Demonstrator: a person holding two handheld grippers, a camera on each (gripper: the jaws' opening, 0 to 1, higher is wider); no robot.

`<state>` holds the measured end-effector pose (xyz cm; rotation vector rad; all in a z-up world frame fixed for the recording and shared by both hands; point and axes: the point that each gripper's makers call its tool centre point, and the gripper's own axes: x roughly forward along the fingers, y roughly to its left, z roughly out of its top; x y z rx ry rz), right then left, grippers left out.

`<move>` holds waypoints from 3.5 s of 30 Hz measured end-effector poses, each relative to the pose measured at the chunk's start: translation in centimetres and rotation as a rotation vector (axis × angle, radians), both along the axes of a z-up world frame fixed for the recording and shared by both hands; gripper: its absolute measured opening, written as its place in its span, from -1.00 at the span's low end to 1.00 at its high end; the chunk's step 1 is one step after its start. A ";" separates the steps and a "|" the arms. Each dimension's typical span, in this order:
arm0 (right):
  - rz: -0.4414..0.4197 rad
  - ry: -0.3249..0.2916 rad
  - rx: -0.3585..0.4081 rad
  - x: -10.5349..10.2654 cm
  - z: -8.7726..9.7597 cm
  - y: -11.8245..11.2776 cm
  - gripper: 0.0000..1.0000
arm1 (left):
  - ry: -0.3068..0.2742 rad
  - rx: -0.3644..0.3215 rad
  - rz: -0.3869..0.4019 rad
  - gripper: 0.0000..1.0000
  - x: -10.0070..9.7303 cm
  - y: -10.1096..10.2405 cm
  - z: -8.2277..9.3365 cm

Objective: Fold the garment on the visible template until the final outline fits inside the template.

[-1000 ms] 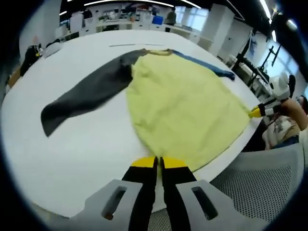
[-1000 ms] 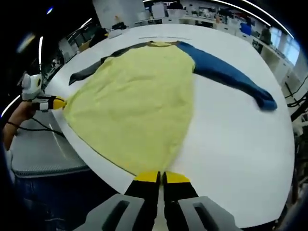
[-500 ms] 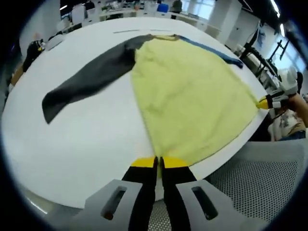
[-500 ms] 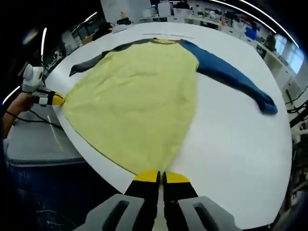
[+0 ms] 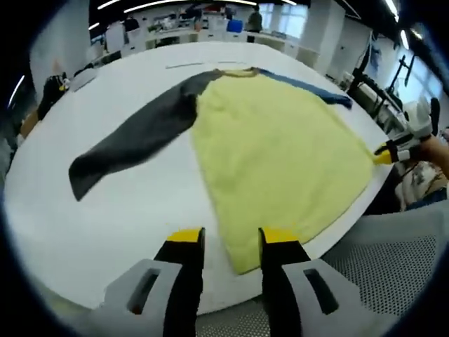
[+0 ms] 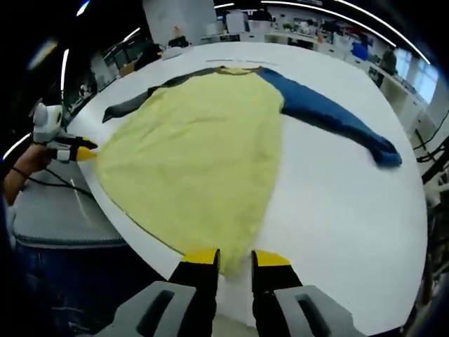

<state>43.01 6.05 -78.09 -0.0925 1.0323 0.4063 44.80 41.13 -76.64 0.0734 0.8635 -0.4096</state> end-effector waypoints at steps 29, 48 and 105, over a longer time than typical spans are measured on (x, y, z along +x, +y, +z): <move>-0.280 -0.300 0.103 8.6 5.8 -9.0 0.51 | -0.249 -0.138 -0.122 0.98 2.6 -2.5 4.6; -0.460 -0.324 0.063 16.4 4.5 -16.6 0.10 | -0.313 -0.162 -0.156 0.97 2.9 -3.9 6.5; -0.100 -0.342 -0.091 23.4 1.1 -7.1 -1.00 | -0.337 -0.180 -0.133 0.89 2.5 -3.5 7.6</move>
